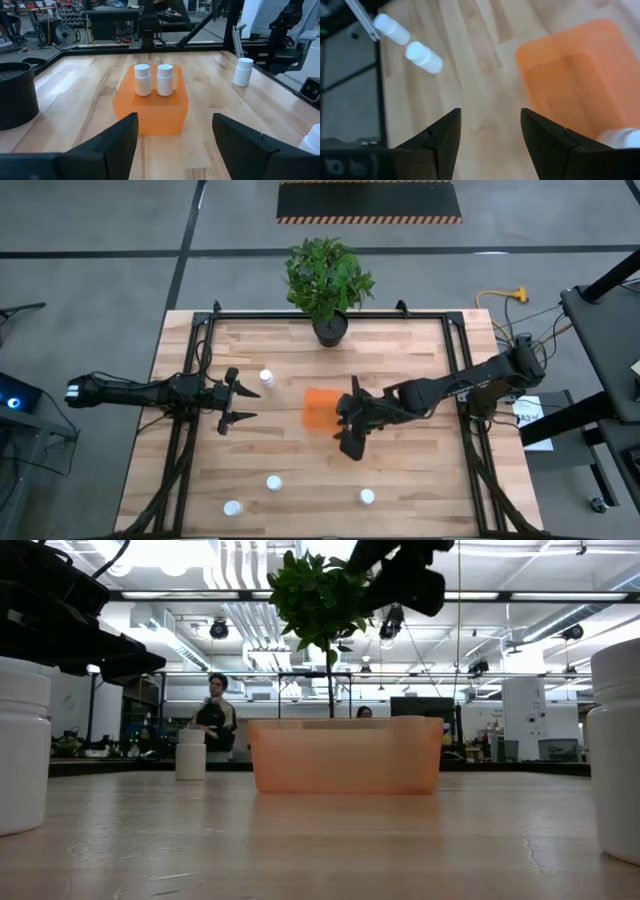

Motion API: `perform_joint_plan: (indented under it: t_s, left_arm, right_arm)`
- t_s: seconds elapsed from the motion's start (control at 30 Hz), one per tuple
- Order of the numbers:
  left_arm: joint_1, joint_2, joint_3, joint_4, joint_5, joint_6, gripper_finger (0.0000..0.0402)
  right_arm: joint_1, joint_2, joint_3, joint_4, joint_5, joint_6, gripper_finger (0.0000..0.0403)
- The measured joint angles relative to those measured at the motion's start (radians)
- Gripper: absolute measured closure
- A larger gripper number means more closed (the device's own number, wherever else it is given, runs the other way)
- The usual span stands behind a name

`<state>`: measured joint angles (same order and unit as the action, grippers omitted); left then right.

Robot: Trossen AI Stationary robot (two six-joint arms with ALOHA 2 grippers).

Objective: Pick and place pill bottles into a basket
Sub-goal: Put the white pill bottle into the orange bin

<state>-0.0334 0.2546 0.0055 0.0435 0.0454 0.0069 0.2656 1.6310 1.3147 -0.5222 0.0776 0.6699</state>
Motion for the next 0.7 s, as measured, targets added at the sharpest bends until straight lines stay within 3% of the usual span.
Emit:
perform_joint_plan:
  t_s: [0.47,0.7]
  left_arm:
    - [0.001,-0.001,0.0,0.0,0.0,0.0,0.0163]
    - [0.0,-0.002,0.0,0.0,0.0,0.0,0.0163]
  right_arm:
    - [0.145,0.039,-0.003,0.207,0.053,0.117,0.0209]
    - [0.246,0.06,-0.002,0.205,-0.048,0.116,0.0209]
